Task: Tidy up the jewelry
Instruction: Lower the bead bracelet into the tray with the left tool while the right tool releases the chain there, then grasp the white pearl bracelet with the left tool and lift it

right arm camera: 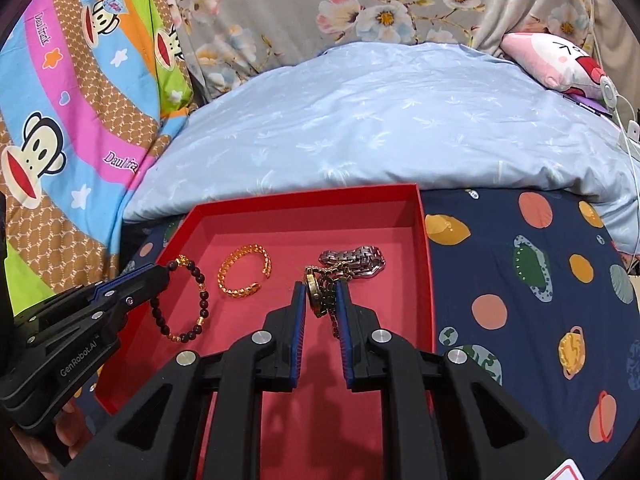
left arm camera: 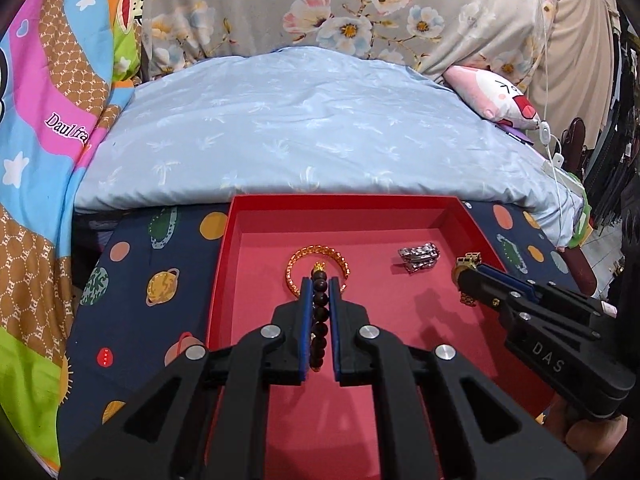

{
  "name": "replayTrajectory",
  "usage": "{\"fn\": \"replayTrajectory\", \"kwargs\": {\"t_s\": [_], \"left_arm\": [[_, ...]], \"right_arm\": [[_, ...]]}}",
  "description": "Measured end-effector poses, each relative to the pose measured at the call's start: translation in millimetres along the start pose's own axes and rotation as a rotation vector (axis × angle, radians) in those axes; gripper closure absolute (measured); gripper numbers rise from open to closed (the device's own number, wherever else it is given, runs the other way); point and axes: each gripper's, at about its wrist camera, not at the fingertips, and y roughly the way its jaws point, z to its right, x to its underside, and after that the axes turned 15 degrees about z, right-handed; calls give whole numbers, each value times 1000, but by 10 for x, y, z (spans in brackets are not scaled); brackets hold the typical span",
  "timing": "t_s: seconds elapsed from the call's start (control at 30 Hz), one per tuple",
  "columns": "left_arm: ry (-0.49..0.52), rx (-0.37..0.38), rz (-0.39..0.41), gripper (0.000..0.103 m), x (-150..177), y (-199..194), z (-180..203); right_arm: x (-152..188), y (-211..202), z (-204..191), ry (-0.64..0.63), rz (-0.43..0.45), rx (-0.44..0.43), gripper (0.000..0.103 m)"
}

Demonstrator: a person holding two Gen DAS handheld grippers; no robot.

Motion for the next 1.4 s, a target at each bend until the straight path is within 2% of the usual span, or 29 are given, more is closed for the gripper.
{"fn": "replayTrajectory", "kwargs": {"t_s": [0.1,0.33,0.4,0.43,0.47,0.57,0.77,0.97,1.13,1.4], "left_arm": [[-9,-4,-9,96,22,41,-20],[-20,-19,-13,94,31,89,-54],[-34,-33,-13,78,31,90,-84],[-38,-40,-6,66,26,70,-99],[-40,-55,4,55,16,37,-115],[-46,-69,24,44,-22,-86,-163],[-50,-76,62,39,-38,-559,-295],[-36,-95,34,38,243,-1068,-395],[-10,-125,-12,38,613,-1425,-395],[-48,-78,-111,38,1115,-1740,-309]], "right_arm": [[34,64,-13,-9,-20,-2,89],[1,67,-7,-9,-7,10,85],[-6,42,-10,-14,4,22,74],[-16,7,-15,-18,19,32,62],[-25,-36,-20,-21,38,41,55],[-75,-210,-28,-38,76,52,54],[-49,-789,-32,-52,131,63,50],[249,-1406,34,-27,133,89,49],[653,-1797,-46,-12,77,71,49],[1319,-2083,-258,-42,-36,48,49]]}}
